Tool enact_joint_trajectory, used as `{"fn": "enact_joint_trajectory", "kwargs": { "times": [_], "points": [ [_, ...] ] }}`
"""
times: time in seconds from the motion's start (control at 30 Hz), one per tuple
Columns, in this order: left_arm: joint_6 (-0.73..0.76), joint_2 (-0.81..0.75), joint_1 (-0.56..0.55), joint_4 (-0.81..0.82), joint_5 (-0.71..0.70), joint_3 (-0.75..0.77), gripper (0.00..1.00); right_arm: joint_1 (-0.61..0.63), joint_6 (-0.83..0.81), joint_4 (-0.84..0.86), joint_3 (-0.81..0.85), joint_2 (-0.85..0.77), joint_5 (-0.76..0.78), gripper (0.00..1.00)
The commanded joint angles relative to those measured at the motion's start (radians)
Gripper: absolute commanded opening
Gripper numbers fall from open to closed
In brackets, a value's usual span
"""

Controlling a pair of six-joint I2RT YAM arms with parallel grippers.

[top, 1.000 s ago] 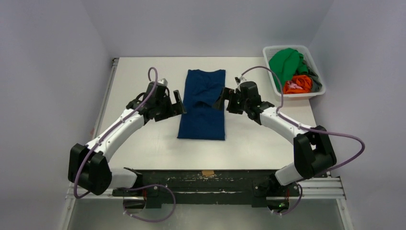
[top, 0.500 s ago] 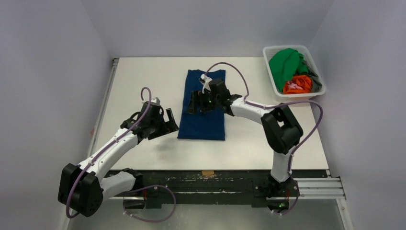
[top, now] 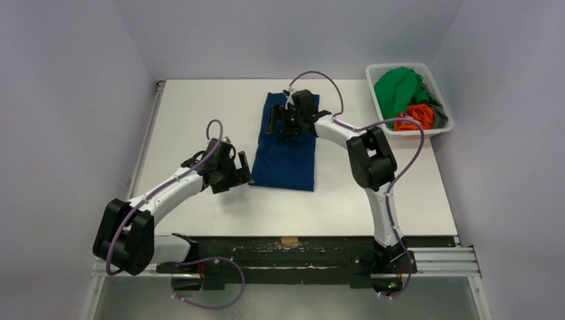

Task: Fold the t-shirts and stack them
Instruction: Grab one side of the 2/3 rectangular tshirt with both arms

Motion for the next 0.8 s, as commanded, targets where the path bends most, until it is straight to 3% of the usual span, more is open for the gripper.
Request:
{"fn": "enact_joint_trajectory", "kwargs": {
  "times": [0.0, 0.17, 0.23, 0.4, 0.5, 0.7, 0.77],
  "points": [
    [-0.004, 0.089, 0.001, 0.084, 0.059, 0.062, 0.94, -0.029, -0.039, 0.029, -0.021, -0.145, -0.111, 0.90],
    [0.001, 0.202, 0.000, 0.130, 0.107, 0.108, 0.85, -0.030, -0.065, 0.097, -0.251, -0.350, -0.204, 0.91],
    [0.012, 0.240, 0.000, 0.123, 0.105, 0.139, 0.76, -0.029, -0.063, 0.107, -0.370, -0.448, -0.198, 0.91],
    [0.014, 0.310, 0.001, 0.127, 0.096, 0.169, 0.52, -0.030, 0.030, 0.105, -0.653, -0.648, -0.019, 0.91],
    [0.010, 0.350, 0.001, 0.150, 0.111, 0.171, 0.42, -0.029, 0.092, 0.102, -0.780, -0.731, 0.054, 0.90],
    [0.011, 0.429, -0.003, 0.183, 0.166, 0.193, 0.26, -0.029, 0.152, -0.016, -0.890, -0.826, 0.185, 0.88],
    [0.012, 0.444, -0.003, 0.190, 0.181, 0.191, 0.11, -0.028, 0.168, -0.035, -0.923, -0.850, 0.201, 0.86]
  ]
}}
